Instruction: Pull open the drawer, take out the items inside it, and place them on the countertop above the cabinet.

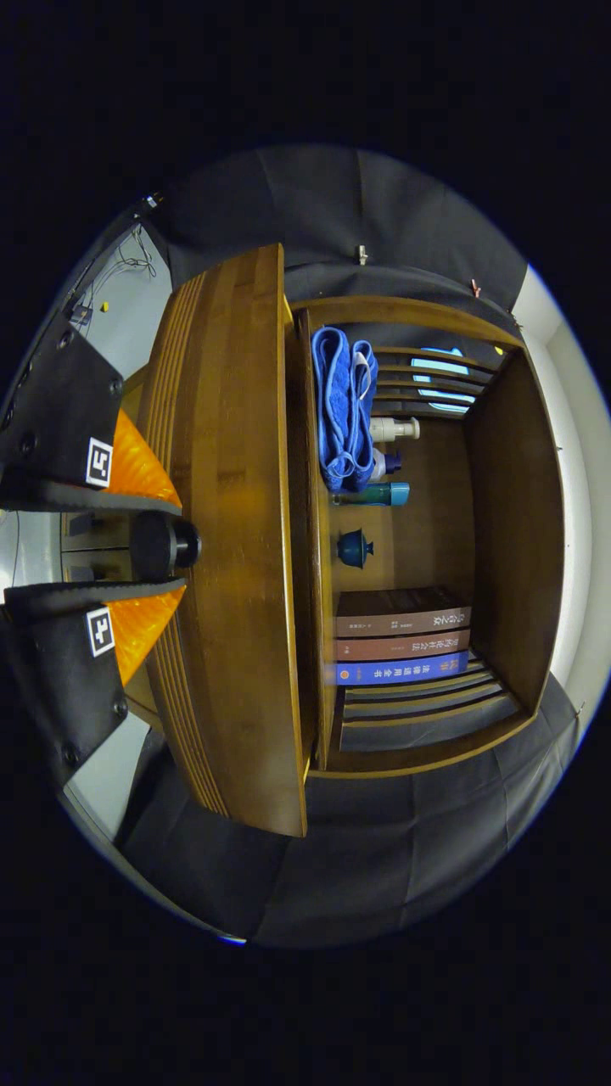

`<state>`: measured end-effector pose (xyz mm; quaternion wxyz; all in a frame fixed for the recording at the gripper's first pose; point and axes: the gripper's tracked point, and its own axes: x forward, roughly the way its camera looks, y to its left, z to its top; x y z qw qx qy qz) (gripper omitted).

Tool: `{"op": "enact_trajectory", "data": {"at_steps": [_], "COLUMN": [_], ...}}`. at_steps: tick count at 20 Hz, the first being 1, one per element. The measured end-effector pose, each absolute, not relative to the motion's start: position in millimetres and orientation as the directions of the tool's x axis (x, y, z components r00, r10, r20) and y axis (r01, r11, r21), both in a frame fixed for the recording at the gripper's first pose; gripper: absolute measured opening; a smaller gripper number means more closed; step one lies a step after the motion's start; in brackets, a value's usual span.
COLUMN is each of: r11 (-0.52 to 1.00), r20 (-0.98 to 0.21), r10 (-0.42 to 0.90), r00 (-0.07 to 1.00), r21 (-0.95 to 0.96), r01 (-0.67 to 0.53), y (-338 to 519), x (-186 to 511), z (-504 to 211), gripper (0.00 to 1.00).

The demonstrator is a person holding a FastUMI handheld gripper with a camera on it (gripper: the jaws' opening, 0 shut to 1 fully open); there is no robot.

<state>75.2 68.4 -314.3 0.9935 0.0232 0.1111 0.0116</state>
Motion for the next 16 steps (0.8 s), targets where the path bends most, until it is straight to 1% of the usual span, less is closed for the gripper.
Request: {"op": "enact_trajectory", "data": {"at_steps": [7,16], "r11": [0.999,0.998], "r20": [-0.221,-0.234], "r10": [0.022,0.017], "r00": [0.975,0.972], "r21": [0.047,0.060], "r01": [-0.011,-0.003], "y": [67.0,66.4], "x": [31.5,15.4], "z": [-312.2,-318.2], "gripper": [0.37,0.37]}}
